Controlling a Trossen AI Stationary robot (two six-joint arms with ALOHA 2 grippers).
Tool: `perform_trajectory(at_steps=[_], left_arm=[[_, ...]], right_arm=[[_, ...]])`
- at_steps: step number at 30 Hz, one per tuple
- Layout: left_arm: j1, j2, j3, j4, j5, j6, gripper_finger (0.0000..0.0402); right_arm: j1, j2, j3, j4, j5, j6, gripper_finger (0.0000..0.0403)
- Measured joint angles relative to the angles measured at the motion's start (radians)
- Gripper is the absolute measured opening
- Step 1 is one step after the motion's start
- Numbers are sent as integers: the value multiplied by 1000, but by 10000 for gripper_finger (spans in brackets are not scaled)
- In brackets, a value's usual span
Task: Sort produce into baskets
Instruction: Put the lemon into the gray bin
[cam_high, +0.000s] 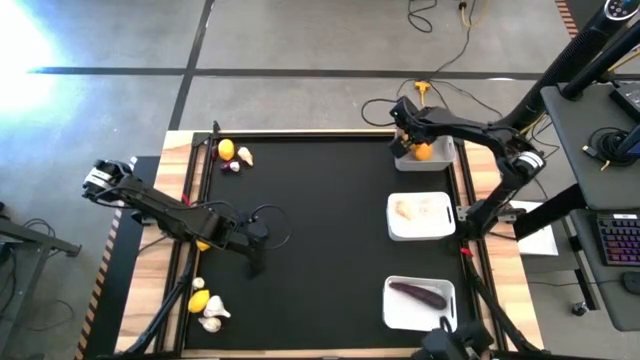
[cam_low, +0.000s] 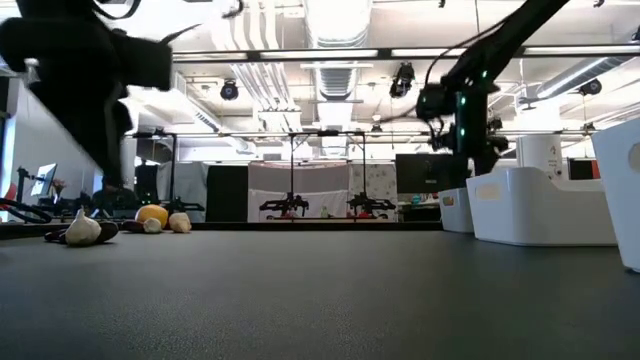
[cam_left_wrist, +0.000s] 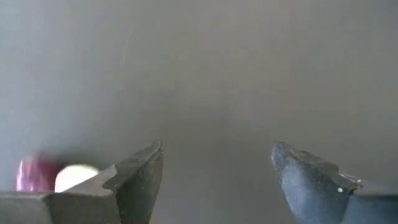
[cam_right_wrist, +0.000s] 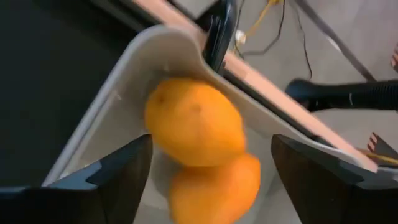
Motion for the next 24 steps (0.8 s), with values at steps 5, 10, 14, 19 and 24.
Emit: perform_trajectory(at_steps=[5,10,14,19,24], left_arm=[[0,0,67,-299,160,-174,280],[1,0,92,-563,240,-293,280],[68,5,58,-641,246,-289,280],[197,28,13,-656,285,-171,280],[261,89,27,-647,284,12,280]], right_arm=[[91,-138,-4,-24,0,71,337],[337,-335,-88,111,0,147,334],[572,-452,-163,239,-4,204,326],[812,-522,-200,348,55,225,325],[945,-519,-167,415,188,188,324]])
